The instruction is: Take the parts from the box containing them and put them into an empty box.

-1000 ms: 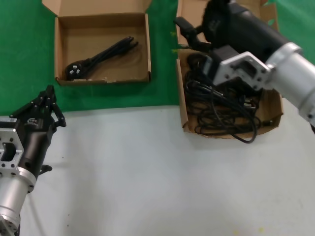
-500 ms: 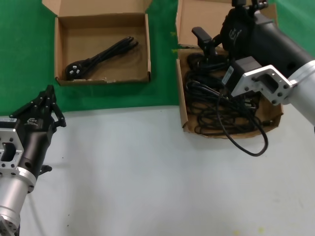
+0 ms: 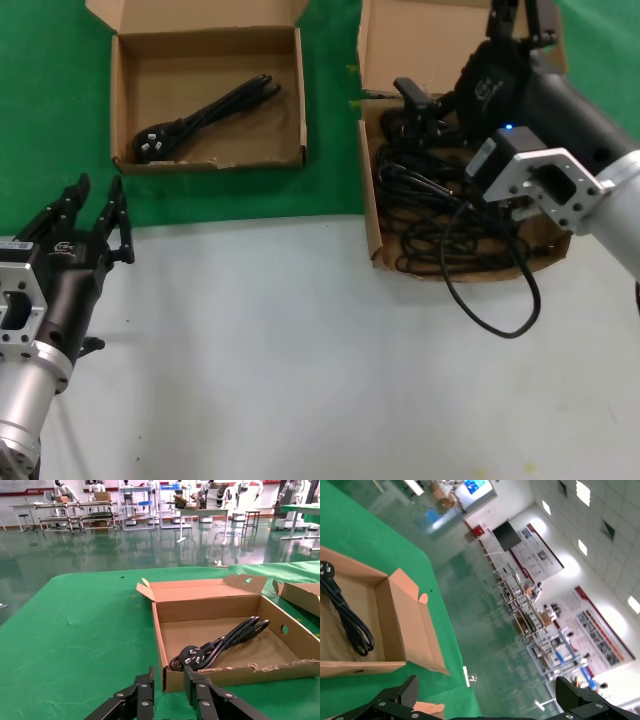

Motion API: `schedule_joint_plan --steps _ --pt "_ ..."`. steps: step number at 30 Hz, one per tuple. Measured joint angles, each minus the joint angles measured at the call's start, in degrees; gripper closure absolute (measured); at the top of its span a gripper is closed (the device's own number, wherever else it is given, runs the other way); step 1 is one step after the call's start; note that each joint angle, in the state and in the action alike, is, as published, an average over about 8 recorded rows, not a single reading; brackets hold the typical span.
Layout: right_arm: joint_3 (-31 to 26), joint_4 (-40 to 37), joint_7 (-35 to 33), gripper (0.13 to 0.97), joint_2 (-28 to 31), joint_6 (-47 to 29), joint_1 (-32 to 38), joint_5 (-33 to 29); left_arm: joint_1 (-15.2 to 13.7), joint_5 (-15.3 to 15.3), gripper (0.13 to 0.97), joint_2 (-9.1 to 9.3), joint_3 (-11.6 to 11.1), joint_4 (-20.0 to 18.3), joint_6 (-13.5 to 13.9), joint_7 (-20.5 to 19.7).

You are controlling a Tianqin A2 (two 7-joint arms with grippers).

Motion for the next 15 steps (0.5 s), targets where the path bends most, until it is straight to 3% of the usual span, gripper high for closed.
schedule_joint_plan --steps 7,15 --pt "0.88 -1.14 2.24 0.129 -0.44 1.7 -2.4 3.6 0.13 -0.1 0.817 0.0 -0.06 -0.01 -0.12 0.09" --pt "1.91 -2.48 4.87 0.129 -0.96 3.69 -5.23 7.84 0.29 -0.21 0.652 0.0 -0.14 -0.02 -0.26 0.18"
